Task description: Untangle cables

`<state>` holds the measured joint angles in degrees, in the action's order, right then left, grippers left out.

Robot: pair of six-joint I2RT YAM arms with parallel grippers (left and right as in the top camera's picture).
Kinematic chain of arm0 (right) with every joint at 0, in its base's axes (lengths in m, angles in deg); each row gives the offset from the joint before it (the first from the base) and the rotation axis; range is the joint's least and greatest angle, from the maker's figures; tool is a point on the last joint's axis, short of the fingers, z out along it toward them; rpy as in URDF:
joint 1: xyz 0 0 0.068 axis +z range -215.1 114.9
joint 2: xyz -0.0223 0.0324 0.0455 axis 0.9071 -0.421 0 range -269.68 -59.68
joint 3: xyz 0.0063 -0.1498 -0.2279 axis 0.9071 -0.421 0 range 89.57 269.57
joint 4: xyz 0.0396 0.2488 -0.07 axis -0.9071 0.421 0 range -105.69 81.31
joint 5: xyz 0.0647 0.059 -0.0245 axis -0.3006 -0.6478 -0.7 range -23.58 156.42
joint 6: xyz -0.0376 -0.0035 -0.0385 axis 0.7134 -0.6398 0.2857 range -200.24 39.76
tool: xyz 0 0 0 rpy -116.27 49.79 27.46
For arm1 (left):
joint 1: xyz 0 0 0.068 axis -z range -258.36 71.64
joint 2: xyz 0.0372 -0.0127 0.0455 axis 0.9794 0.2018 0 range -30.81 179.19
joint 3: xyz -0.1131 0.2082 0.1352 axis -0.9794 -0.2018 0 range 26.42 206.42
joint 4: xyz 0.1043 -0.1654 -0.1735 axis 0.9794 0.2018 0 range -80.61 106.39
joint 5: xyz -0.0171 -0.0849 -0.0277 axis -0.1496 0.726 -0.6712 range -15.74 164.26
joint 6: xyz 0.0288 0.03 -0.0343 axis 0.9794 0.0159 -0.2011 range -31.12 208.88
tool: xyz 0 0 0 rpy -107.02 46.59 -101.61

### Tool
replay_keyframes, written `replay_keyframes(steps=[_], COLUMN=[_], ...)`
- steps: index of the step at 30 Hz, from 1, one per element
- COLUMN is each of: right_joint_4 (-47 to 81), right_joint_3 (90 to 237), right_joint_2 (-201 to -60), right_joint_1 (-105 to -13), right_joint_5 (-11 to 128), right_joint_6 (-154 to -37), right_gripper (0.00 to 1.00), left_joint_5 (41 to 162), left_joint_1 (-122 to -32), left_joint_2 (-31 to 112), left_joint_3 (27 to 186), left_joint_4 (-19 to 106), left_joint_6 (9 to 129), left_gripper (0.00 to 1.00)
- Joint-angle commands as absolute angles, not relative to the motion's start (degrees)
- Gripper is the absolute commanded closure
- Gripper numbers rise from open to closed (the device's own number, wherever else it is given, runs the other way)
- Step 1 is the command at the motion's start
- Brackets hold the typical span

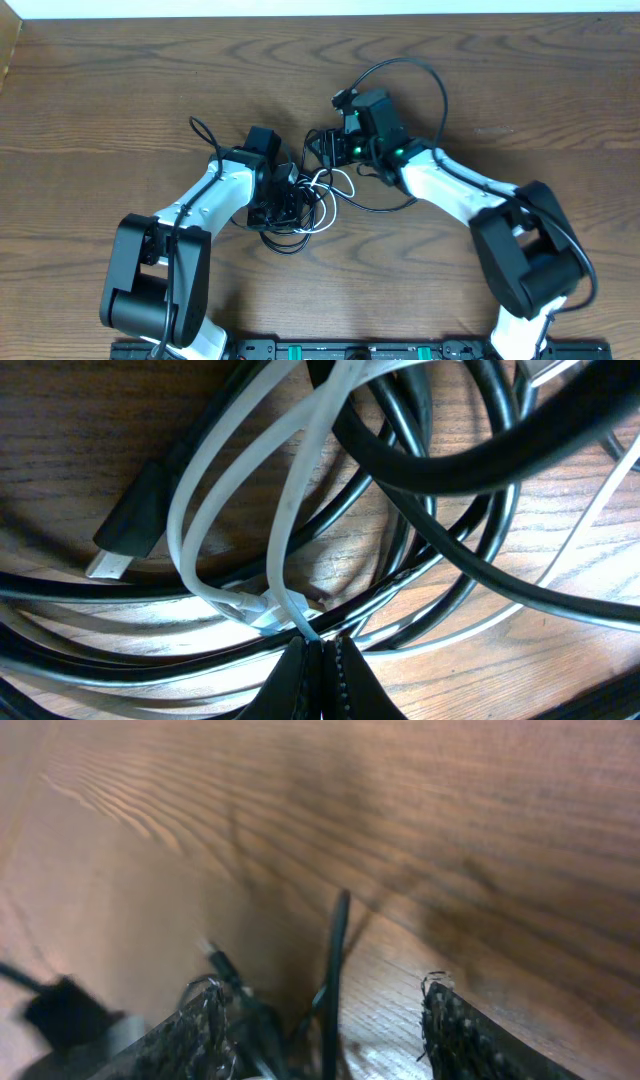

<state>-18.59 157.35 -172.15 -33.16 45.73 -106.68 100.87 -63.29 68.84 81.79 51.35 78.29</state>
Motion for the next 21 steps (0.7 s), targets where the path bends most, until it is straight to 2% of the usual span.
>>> replay_keyframes(steps=[1,2,3,4,5,6,12,21], right_joint_4=[-21.6,-22.7,-23.3,-24.0,-24.6,-25.1,-24.0,-13.3], right_joint_3=[157.7,157.7,157.7,157.7,157.7,157.7,157.7,157.7], right_joint_2=[-175.5,-176.2,-176.4,-176.4,-176.1,-175.4,-166.8,-150.7], right_joint_1=[-32.6,-32.6,-32.7,-33.0,-33.4,-33.9,-39.3,-41.5], right_joint_5=[48.5,48.5,48.5,48.2,47.5,46.1,35.9,32.2], right_joint_6=[-105.9,-105.9,-105.9,-105.9,-105.9,-105.9,-105.9,-101.8], right_gripper=[0.43,0.47,0.60,0.83,0.96,0.99,0.99,0.99], left_joint_5=[100.1,99.6,98.6,96.5,94.7,92.4,79.7,78.7], left_joint_1=[-63.2,-63.2,-63.2,-63.2,-63.2,-63.2,-63.2,-63.2], left_joint_2=[68.3,68.3,68.3,68.3,68.3,68.3,68.4,68.5], left_joint_3=[82.0,82.0,82.0,82.0,82.0,82.0,82.0,76.6], left_joint_4=[51.5,51.4,51.3,51.3,51.3,51.3,51.2,41.4], left_joint_6=[78.9,78.9,78.4,77.5,76.9,76.0,69.3,65.1], left_gripper=[0.92,0.92,0.92,0.92,0.92,0.92,0.92,0.92])
